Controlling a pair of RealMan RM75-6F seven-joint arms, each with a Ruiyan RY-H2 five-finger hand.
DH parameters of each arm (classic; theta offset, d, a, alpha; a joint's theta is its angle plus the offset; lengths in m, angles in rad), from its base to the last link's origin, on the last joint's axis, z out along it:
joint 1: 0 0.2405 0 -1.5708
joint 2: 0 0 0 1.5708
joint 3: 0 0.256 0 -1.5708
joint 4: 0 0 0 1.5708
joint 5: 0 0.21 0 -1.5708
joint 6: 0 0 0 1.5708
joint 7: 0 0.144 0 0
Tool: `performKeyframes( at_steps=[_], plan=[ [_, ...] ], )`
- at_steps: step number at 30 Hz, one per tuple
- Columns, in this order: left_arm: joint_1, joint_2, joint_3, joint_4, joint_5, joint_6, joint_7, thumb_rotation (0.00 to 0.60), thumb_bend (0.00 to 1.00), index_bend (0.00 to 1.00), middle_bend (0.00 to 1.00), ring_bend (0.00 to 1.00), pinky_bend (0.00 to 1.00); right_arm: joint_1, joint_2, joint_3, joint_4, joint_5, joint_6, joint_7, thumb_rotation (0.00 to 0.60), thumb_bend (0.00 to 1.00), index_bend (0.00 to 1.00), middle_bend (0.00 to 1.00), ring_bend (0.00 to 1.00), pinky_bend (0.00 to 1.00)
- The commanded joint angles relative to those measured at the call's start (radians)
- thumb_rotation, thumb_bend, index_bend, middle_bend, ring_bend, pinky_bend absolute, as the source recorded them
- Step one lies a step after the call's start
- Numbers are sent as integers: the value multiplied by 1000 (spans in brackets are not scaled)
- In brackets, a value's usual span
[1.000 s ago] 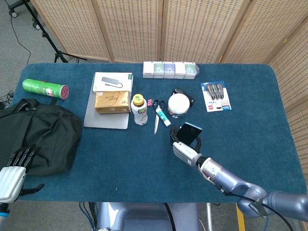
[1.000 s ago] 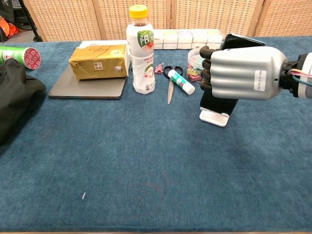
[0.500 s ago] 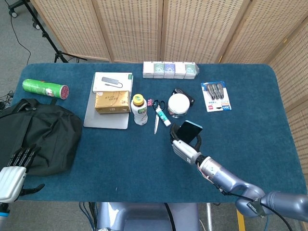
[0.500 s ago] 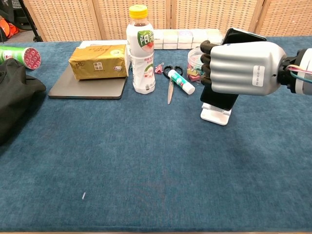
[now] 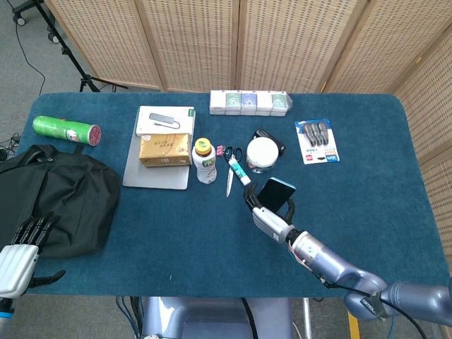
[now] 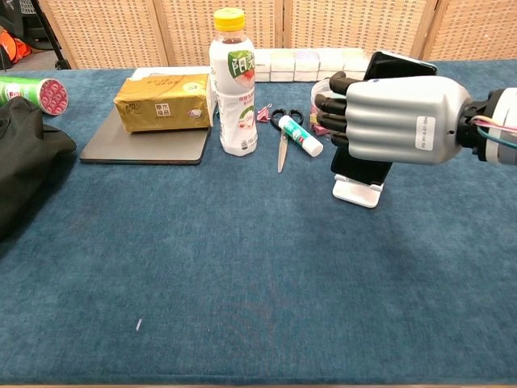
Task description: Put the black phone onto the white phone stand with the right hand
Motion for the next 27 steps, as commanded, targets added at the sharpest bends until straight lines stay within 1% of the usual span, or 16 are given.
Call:
performKeyframes(
  at_steps=[1, 4, 7, 12, 21, 24, 27],
  plan=[
    [0, 0, 0, 0, 0, 0, -1, 600, 0, 0, 0, 0, 0, -1, 0, -3, -1, -2, 4, -2, 600, 299, 291, 73, 22, 167],
    [0, 0, 0, 1, 1, 0, 0, 600, 0, 0, 0, 0, 0, -7, -3, -5, -1, -4, 20, -11, 600, 199, 227, 22, 0, 133],
    [0, 0, 1, 1, 1, 0, 1, 600, 0, 0, 0, 0, 0, -15, -9, -3, -2, -3, 41, -19, 600, 156, 193, 1, 0, 108],
    [1, -1, 1, 1, 2, 1, 2, 600, 0, 0, 0, 0, 0, -18, -8, -2, -6, -5, 53, -22, 600, 132, 188, 0, 0, 86],
    [1, -1, 2, 0, 1, 1, 2, 600, 0, 0, 0, 0, 0, -22, -2, -8, -15, -12, 61, -13, 600, 131, 188, 0, 0, 77],
    [0, -1, 2, 1, 2, 0, 1, 600, 0, 0, 0, 0, 0, -29, 14, -5, -40, -27, 83, 7, 600, 121, 185, 0, 0, 77],
    [0, 0, 2, 1, 2, 0, -1, 600, 0, 0, 0, 0, 0, -42, 53, 4, -88, -54, 123, 55, 600, 71, 170, 0, 0, 77]
  ],
)
